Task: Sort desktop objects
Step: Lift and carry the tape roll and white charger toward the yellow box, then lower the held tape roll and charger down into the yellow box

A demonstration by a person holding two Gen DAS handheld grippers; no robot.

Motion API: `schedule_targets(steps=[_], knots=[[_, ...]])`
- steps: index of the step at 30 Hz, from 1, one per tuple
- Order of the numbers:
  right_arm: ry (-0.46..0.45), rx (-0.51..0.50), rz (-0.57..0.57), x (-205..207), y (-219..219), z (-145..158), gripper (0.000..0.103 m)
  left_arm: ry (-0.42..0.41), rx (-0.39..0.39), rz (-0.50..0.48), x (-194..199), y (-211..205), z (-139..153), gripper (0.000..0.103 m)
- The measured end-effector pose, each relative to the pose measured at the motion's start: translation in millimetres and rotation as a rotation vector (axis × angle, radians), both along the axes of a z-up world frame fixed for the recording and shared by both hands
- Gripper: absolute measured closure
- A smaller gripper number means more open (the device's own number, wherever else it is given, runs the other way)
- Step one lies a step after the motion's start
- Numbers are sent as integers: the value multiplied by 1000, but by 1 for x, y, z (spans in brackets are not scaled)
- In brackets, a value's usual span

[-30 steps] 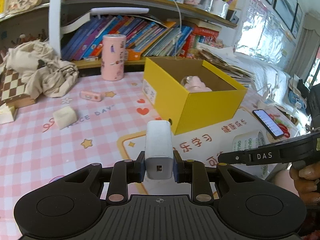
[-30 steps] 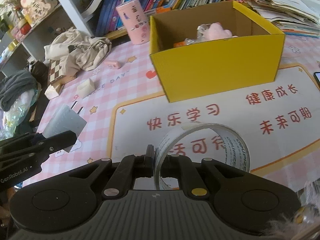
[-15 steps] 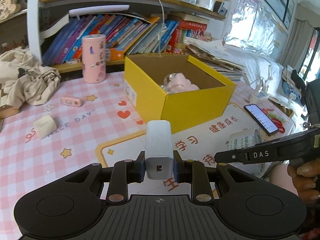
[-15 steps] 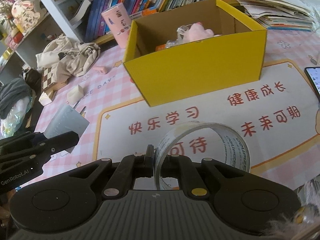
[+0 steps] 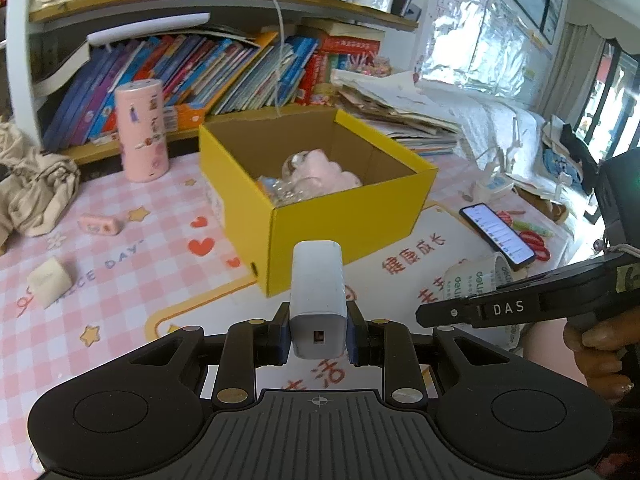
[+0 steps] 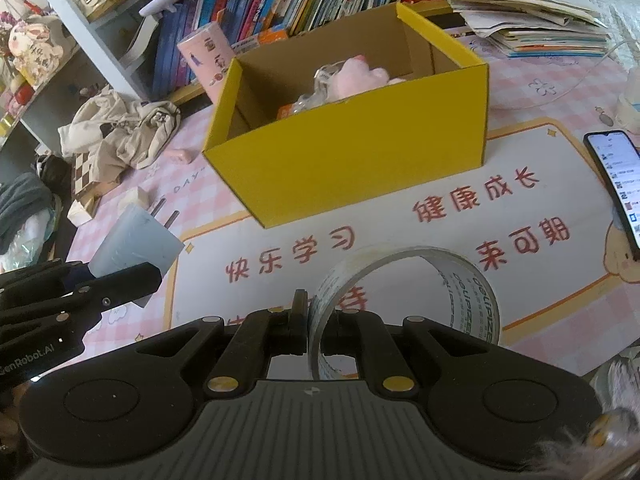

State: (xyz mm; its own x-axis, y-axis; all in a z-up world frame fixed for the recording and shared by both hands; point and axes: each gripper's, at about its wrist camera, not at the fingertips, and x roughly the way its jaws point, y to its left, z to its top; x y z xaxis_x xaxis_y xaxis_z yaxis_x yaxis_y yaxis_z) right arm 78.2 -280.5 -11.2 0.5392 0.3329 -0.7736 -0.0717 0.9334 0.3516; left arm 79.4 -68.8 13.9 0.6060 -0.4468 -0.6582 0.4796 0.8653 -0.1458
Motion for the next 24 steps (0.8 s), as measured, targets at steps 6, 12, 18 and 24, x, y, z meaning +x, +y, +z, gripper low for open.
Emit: schedule_targets(steps=[6,12,18,24], knots=[[-2,0,-1,10,-18,1,98,-2,-1,-6,10,-20,1,78],[-27,-6,18,23,-37,10,98,-21,-8,-18,23,-43,7,78],[-67,-8,69,40,-52,23,98,-52,-29,-7,37,-62,17,78],[-137,-5,144,62,-60,43,98,-91,-58,27,52,-74,32,78]])
